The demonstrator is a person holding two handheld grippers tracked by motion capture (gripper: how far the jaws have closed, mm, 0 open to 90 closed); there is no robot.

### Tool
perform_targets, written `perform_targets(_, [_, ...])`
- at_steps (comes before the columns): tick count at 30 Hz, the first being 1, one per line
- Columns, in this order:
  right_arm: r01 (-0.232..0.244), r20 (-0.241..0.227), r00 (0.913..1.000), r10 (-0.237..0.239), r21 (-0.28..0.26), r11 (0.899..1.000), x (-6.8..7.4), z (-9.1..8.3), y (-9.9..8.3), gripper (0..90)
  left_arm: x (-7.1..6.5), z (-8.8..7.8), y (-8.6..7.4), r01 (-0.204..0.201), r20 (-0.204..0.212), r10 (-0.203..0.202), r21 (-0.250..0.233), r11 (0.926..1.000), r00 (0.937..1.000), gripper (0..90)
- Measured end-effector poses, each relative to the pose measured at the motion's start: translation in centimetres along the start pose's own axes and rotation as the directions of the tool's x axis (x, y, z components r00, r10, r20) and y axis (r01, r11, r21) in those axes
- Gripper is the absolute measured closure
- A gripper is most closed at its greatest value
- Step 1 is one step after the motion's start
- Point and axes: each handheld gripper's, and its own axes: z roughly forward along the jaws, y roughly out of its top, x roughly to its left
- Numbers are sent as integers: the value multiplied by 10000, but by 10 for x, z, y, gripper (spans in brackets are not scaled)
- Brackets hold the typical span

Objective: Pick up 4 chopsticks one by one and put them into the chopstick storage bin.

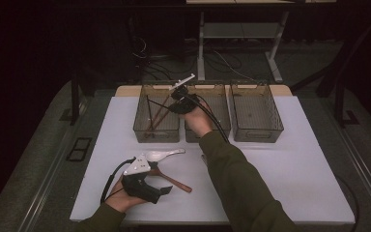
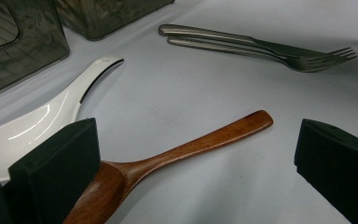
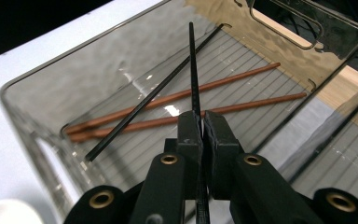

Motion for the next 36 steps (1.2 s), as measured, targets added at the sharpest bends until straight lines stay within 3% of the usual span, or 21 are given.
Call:
perform_targets(9, [112, 223, 9997, -118, 244, 9996, 8, 24, 15, 840, 0, -1, 0, 24, 87, -24, -52, 10000, 10000, 0])
perform_targets(15, [121, 96, 9999, -123, 177, 9998, 10, 23, 15, 660, 0, -1, 0, 48, 89, -48, -86, 10000, 9999, 0])
perform_targets(22, [-23, -333, 9994, 20, -69, 10000, 6, 9, 11, 482, 1, -1, 0, 32, 58, -31, -74, 10000, 10000, 0])
perform_targets(27, [56, -511, 9987, -68, -225, 9997, 4, -6, 5, 401, 0, -1, 0, 28, 38, -28, -35, 10000, 10000, 0])
perform_targets(36, [368, -841, 9956, -415, -567, 9977, 2, -37, -12, 338, 0, 0, 0, 32, -16, -32, 7, 10000, 10000, 0])
